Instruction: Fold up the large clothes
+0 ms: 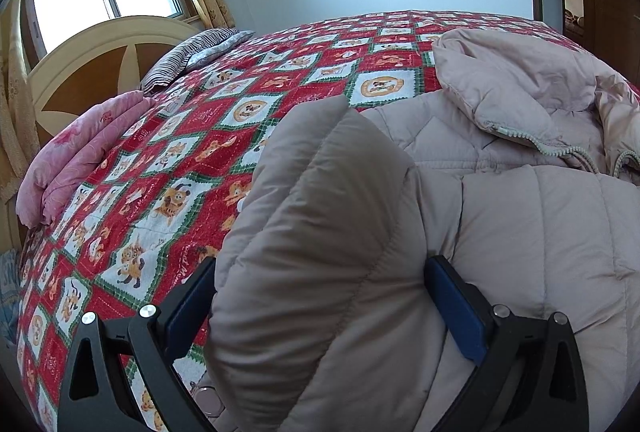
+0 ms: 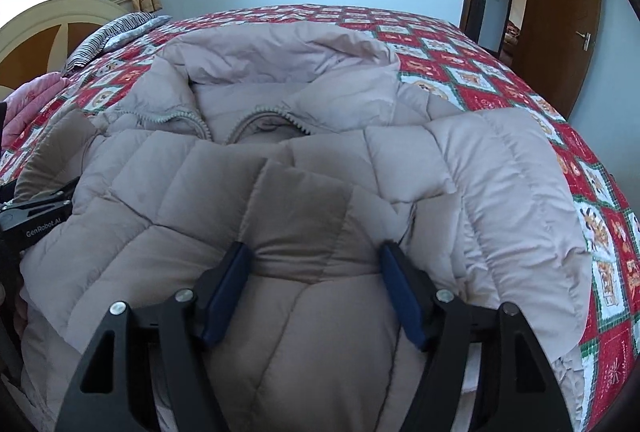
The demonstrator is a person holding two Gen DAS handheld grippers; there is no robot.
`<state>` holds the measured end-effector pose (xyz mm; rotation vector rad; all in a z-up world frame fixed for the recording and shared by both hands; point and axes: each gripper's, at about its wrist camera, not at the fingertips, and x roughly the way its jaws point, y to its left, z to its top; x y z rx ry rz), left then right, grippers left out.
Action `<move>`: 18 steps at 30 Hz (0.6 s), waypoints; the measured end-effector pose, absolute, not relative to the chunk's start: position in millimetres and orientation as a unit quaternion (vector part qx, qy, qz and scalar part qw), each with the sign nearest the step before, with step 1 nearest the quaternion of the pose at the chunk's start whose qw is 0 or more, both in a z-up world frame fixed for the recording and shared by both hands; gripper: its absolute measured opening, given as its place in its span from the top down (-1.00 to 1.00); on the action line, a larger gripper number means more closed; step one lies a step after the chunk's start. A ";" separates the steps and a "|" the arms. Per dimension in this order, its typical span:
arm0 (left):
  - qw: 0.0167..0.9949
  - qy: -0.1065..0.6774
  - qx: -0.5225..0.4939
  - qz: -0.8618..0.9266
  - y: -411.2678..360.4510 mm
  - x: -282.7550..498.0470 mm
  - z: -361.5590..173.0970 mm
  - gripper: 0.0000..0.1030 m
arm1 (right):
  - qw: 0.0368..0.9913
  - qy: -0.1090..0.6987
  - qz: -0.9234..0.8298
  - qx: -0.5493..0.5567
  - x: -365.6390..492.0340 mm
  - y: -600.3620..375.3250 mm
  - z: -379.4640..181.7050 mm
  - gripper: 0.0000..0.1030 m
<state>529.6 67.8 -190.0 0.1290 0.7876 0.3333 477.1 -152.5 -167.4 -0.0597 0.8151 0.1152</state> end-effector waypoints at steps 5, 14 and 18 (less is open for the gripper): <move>0.908 0.382 0.062 0.161 67.1 529.5 -190.1 -0.96 | 0.915 0.399 0.046 -0.046 477.1 -148.5 -170.4 -0.39; 0.908 0.383 0.060 0.159 66.8 529.9 -190.3 -0.96 | 0.914 0.399 0.044 -0.051 478.0 -148.5 -172.1 -0.39; 0.908 0.387 0.050 0.152 70.0 530.1 -187.5 -0.96 | 0.914 0.400 0.043 -0.054 477.6 -147.1 -172.0 -0.40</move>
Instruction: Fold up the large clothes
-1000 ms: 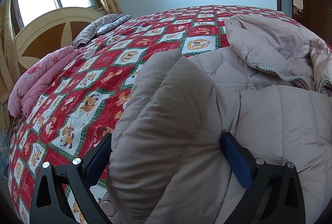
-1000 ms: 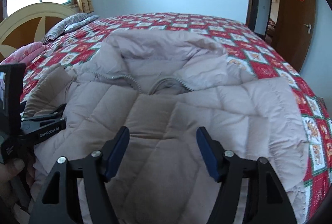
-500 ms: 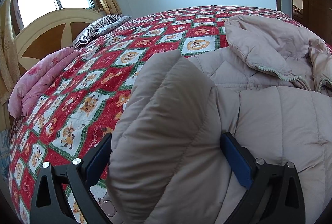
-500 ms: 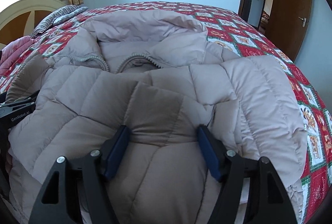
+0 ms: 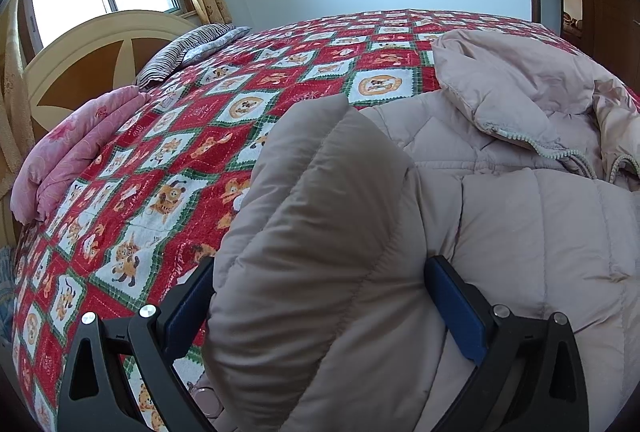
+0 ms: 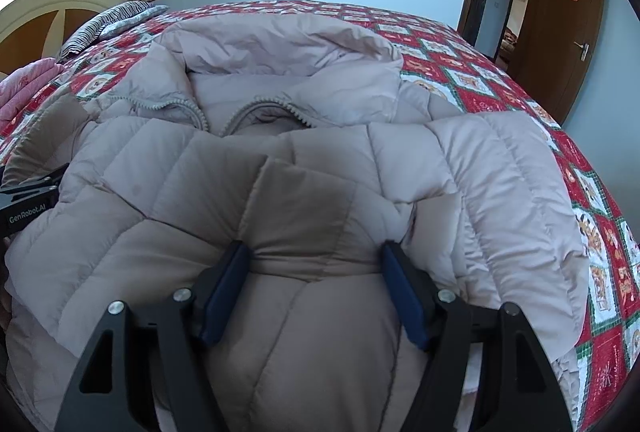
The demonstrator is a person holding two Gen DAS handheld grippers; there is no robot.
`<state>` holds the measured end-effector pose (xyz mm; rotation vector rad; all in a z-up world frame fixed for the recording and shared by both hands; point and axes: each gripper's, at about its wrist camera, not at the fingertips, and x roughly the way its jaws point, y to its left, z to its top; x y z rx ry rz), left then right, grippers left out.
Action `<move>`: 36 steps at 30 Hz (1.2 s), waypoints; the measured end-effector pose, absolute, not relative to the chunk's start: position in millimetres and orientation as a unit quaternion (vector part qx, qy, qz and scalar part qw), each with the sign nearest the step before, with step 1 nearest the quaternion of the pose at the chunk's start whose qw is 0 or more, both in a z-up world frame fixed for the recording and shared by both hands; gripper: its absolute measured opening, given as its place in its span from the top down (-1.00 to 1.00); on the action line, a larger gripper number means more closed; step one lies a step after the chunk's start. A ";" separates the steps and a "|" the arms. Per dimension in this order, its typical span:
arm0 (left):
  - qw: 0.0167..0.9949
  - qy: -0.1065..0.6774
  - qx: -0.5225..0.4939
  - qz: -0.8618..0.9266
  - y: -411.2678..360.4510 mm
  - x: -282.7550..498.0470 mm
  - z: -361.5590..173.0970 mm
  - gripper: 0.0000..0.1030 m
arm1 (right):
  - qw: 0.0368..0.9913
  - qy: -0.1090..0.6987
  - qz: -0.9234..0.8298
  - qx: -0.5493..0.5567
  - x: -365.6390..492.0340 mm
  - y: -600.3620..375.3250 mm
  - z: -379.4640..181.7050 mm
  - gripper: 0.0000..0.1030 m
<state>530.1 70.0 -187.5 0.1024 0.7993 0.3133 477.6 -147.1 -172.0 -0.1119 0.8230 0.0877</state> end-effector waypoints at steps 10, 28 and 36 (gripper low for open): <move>0.928 0.338 0.115 0.106 51.9 516.6 -116.4 -0.96 | 0.910 0.406 0.049 -0.063 478.8 -146.6 -169.7 -0.42; 0.917 0.362 0.163 0.027 -2.6 689.5 -123.5 -0.96 | 0.903 0.413 0.094 -0.074 517.1 -191.9 -116.7 -0.47; 0.911 0.378 0.167 0.007 -10.2 712.7 -147.1 -0.96 | 0.907 0.403 0.079 -0.090 589.8 -202.5 -107.3 -0.47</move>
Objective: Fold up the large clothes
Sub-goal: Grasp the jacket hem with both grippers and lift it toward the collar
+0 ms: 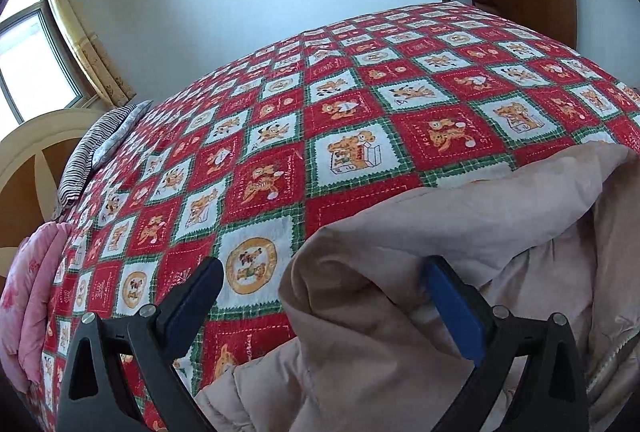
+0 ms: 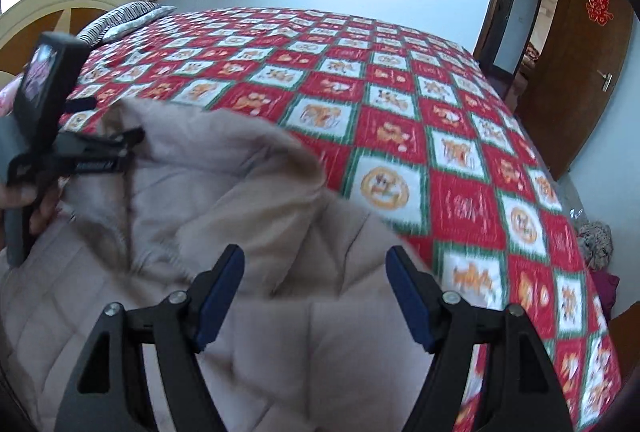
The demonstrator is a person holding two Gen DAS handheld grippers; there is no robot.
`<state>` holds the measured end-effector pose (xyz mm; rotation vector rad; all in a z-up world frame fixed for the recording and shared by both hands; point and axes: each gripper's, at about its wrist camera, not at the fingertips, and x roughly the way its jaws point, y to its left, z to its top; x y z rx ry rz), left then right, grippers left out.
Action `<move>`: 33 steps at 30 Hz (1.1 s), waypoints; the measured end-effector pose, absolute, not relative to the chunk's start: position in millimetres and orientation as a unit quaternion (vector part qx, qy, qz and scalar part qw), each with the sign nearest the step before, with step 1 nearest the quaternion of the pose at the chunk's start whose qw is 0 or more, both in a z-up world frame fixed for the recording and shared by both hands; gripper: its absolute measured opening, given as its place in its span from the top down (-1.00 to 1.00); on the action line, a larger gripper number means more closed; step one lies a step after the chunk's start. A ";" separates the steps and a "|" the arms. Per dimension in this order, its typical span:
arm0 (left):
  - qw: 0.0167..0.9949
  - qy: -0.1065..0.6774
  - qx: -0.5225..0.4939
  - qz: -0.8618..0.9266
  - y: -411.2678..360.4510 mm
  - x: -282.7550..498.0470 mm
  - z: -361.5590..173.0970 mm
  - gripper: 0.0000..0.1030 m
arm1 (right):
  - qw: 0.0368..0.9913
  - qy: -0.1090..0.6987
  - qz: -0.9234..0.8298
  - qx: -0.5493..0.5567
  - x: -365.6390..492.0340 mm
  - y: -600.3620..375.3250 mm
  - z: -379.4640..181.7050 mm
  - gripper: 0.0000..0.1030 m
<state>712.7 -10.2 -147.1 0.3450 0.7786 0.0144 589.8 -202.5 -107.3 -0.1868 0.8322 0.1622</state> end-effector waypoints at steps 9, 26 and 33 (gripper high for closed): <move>0.913 0.374 0.161 -0.025 -9.6 710.4 -149.0 -0.58 | 0.890 0.430 0.088 -0.124 663.4 -181.9 -128.9 -0.46; 0.910 0.362 0.186 -0.079 4.0 658.4 -138.3 0.94 | 0.888 0.429 0.112 -0.118 630.3 -194.1 -129.8 0.92; 0.895 0.391 0.203 -0.071 1.1 659.1 -162.2 0.94 | 0.881 0.443 0.105 -0.129 622.5 -198.5 -137.2 0.92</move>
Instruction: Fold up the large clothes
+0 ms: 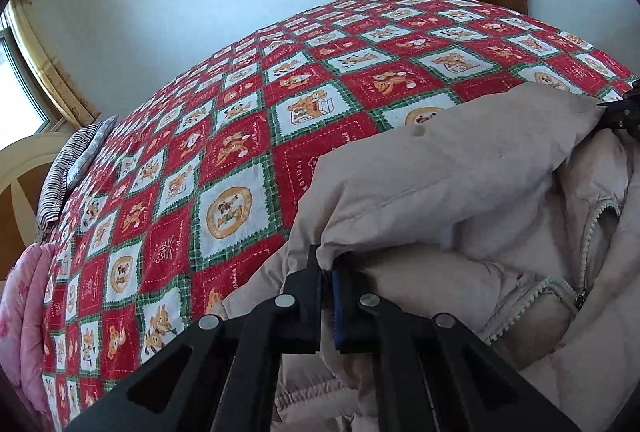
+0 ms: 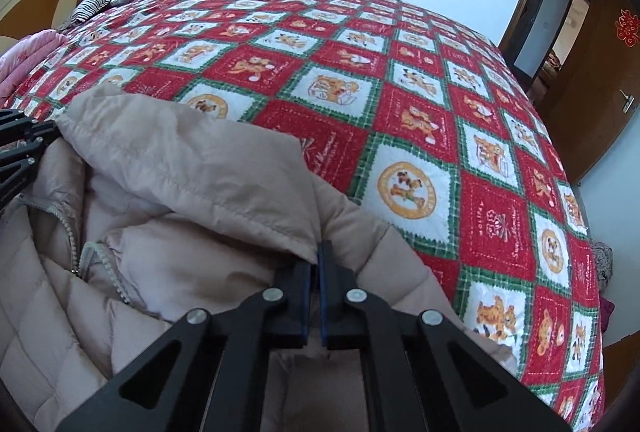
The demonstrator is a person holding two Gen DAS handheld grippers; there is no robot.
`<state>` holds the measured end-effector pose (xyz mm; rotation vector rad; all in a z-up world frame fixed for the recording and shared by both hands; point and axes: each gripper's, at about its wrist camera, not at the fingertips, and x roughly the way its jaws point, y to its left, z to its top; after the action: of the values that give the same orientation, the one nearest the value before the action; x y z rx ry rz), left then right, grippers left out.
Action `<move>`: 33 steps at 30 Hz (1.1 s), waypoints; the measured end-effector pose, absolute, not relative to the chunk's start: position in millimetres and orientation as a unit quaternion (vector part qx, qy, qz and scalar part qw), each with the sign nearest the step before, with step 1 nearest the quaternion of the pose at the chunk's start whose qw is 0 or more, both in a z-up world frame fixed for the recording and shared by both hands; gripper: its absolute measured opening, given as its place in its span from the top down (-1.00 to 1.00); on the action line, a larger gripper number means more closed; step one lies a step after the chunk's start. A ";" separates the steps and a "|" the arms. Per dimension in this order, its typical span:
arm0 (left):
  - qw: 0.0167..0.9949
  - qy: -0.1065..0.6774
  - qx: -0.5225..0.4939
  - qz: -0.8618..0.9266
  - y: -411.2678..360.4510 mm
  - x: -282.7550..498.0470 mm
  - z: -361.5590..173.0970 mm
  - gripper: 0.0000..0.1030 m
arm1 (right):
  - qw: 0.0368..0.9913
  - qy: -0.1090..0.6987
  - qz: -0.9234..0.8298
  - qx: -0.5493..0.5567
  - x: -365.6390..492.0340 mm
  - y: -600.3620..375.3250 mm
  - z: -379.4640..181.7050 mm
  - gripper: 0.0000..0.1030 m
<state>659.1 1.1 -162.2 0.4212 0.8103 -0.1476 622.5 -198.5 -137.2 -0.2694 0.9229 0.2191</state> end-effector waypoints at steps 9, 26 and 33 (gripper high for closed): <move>0.894 0.394 0.202 -0.072 1.7 660.2 -170.8 0.94 | 0.914 0.376 0.069 -0.134 601.4 -188.3 -86.1 0.09; 0.924 0.328 0.183 -0.069 -2.6 624.4 -123.5 0.86 | 0.905 0.415 0.046 -0.081 655.5 -143.0 -140.0 0.09; 0.956 0.264 0.117 -0.049 -20.4 636.5 -77.8 -0.96 | 0.907 0.410 0.042 -0.088 647.1 -142.0 -147.0 0.09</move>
<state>636.5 -20.4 -77.8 0.2380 0.5369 -0.0996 647.1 -142.0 -147.0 -0.1813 0.8461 0.0865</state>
